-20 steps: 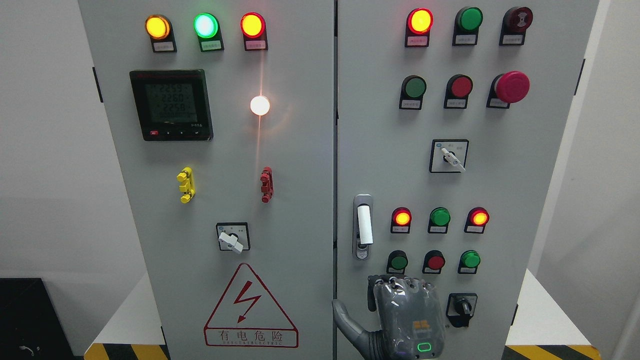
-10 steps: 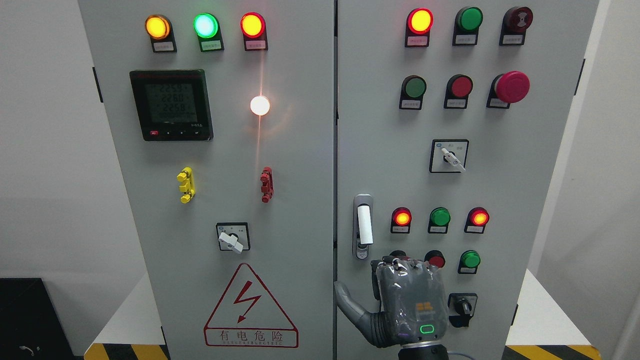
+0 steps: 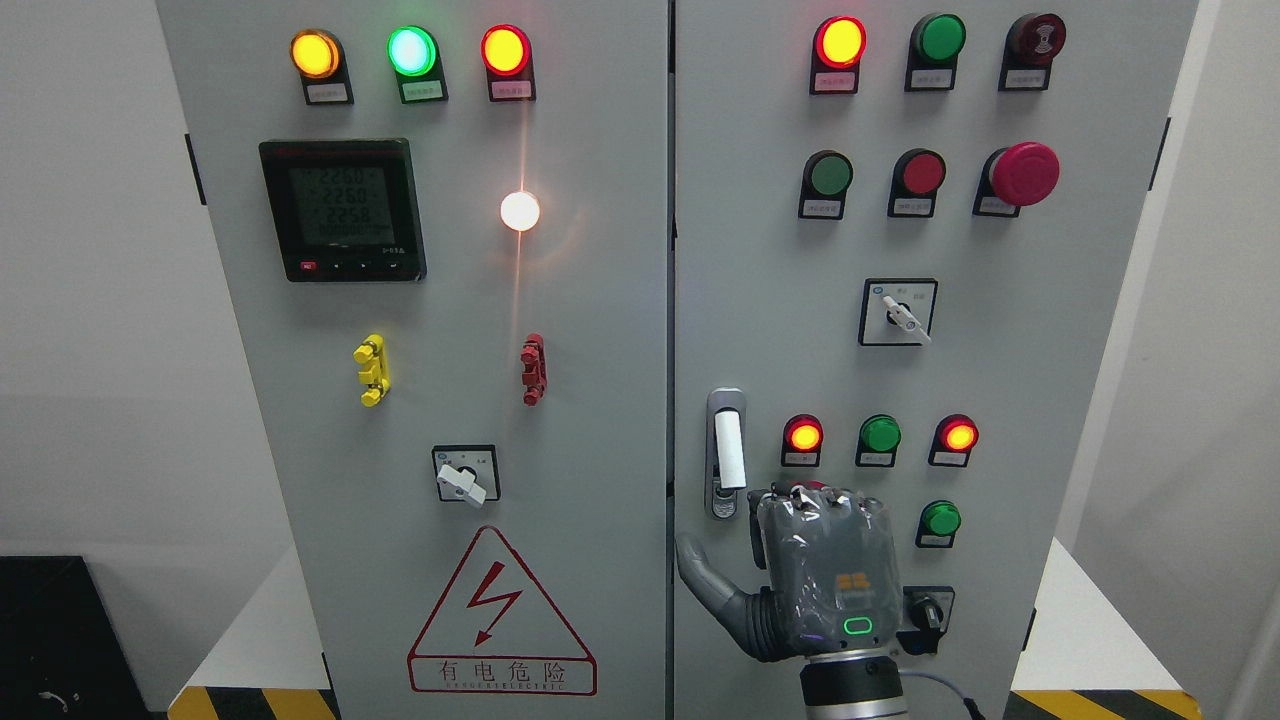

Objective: Release door handle
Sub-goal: 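Close the right hand's fingers around the silver handle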

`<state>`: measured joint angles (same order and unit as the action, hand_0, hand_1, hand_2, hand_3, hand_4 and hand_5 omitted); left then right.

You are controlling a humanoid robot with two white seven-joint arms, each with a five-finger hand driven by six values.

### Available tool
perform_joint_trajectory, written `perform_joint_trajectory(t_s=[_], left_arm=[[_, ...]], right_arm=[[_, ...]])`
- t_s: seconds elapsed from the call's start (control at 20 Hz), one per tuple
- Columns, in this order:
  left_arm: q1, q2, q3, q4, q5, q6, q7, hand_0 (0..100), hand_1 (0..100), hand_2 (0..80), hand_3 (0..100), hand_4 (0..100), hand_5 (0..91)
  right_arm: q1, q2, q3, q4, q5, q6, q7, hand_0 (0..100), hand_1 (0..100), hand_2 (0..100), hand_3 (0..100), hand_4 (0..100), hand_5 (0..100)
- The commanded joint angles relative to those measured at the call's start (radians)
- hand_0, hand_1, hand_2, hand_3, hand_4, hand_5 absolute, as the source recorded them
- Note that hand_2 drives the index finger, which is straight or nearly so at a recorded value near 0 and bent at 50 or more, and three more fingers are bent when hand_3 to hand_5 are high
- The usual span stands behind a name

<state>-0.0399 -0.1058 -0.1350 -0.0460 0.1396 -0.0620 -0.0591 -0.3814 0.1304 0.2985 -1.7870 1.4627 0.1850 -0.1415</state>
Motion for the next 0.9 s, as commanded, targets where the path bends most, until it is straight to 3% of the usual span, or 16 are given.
perform_joint_trajectory(t_s=[0.0, 0.55, 0.85], left_arm=[[0.0, 0.0, 0.0, 0.0, 0.0, -0.001, -0.001, 12, 56, 0.0, 0, 0, 0.0], [0.0, 0.0, 0.0, 0.0, 0.0, -0.001, -0.001, 12, 56, 0.0, 0, 0, 0.0], [0.0, 0.0, 0.0, 0.0, 0.0, -0.001, -0.001, 12, 56, 0.0, 0, 0, 0.0]], right_arm=[[-0.039, 0.002, -0.024, 0.037, 0.002, 0.001, 0.016, 20, 27, 97, 100, 100, 100], [-0.053, 0.002, -0.045, 0.055, 0.002, 0.002, 0.016, 22, 26, 99, 100, 100, 100], [-0.068, 0.003, -0.052, 0.064, 0.002, 0.002, 0.016, 24, 19, 100, 100, 100, 100]])
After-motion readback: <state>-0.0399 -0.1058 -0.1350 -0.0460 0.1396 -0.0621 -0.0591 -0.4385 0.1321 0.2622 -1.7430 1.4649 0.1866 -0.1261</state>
